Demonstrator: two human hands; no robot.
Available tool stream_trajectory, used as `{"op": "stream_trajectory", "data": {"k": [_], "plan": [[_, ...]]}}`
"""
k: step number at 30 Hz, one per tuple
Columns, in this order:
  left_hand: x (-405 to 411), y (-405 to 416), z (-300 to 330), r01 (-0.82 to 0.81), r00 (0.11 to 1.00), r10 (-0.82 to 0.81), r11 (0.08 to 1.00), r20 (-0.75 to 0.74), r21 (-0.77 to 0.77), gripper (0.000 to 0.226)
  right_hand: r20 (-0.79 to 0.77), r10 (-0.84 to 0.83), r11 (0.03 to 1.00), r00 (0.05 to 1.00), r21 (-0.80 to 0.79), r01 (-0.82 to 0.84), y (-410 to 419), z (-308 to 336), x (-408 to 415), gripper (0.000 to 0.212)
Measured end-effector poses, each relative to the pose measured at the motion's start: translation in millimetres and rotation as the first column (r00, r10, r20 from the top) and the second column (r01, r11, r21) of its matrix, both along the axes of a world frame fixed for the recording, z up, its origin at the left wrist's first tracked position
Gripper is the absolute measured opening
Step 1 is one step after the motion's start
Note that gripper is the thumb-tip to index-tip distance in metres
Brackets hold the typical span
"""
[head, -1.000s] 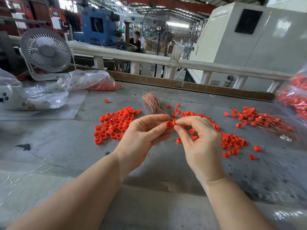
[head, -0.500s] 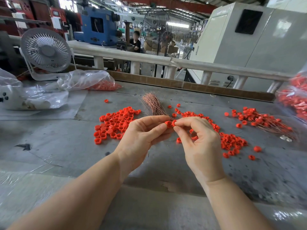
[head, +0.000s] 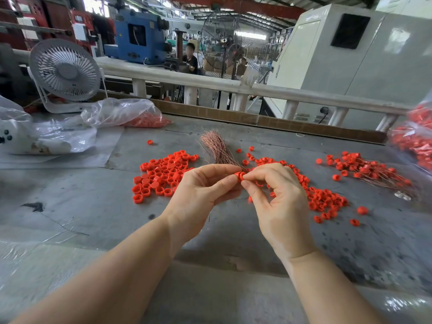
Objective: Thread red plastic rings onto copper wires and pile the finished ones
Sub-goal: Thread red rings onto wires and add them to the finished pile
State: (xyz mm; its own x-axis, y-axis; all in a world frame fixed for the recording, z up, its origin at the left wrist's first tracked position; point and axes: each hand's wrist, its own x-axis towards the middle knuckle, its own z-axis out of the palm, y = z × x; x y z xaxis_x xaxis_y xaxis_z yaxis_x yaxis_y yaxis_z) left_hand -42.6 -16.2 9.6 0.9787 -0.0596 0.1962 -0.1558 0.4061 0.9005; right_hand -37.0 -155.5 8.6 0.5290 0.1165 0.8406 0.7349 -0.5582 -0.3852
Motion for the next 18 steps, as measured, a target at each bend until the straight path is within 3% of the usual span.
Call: {"op": "stream_trajectory", "data": {"k": [18], "plan": [[-1.5,1.6,0.5,0.005,1.0,-0.005,1.0,-0.007,0.012,0.018,-0.001,-0.005,1.0,1.0,-0.003,0.005,1.4,0.4,-1.1,0.004]]}}
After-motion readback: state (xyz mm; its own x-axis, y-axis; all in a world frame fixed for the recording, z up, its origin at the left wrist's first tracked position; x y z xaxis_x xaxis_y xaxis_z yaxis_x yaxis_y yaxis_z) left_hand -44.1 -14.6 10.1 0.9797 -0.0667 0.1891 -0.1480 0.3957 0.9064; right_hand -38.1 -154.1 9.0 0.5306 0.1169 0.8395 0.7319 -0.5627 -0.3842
